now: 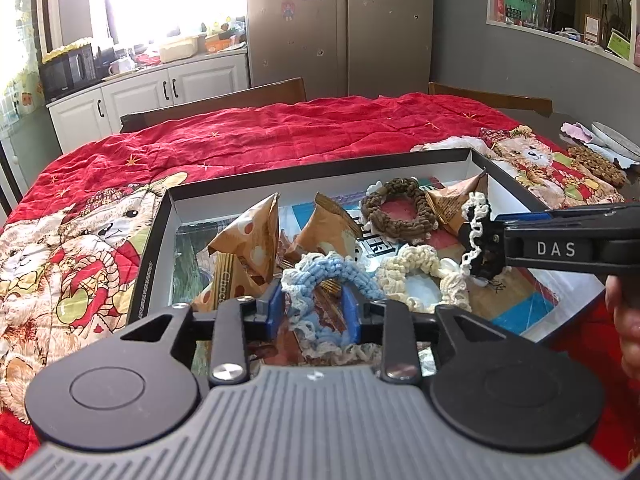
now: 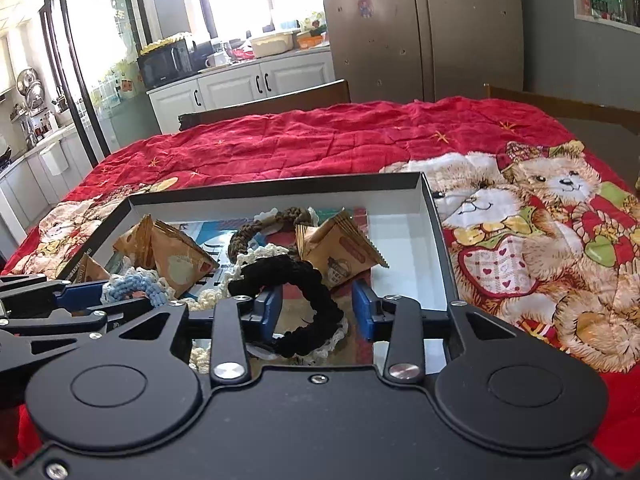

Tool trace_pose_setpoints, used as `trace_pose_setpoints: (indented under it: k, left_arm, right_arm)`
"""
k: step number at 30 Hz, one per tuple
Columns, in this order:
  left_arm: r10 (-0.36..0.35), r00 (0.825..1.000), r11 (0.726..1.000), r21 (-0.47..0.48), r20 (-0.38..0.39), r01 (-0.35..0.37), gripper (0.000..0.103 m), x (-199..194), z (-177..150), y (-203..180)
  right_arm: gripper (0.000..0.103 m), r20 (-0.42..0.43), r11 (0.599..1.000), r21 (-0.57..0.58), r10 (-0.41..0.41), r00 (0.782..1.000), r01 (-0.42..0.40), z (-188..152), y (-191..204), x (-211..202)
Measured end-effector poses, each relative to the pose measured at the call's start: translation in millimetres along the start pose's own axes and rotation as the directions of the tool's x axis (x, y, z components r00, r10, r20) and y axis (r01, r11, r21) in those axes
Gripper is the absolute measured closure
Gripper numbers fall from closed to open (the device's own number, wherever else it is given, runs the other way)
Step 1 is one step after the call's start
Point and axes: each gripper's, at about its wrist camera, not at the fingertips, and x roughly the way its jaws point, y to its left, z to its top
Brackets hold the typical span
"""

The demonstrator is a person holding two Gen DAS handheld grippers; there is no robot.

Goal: Organize objects
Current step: 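Lower both bracelets into the black box and open both grippers, then withdraw both grippers from the box toward the binder clips on the quilt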

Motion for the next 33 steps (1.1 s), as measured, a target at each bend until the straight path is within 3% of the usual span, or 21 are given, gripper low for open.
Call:
trace_pose_setpoints:
  k: [9,33]
  left_arm:
    - [-0.002,1.000,1.000,0.005,0.024,0.002,0.038,-9,1,-3]
    - [-0.005,0.994,1.000,0.026,0.107,0.003,0.021,-51,8,-8]
  right_arm:
    - [0.059,0.036,1.000,-0.009,-0.006,0.999,0.006,2,2,-10]
    - [0.032,0.148,0.996,-0.086,0.038,0.988,-0.025,6,22,-70]
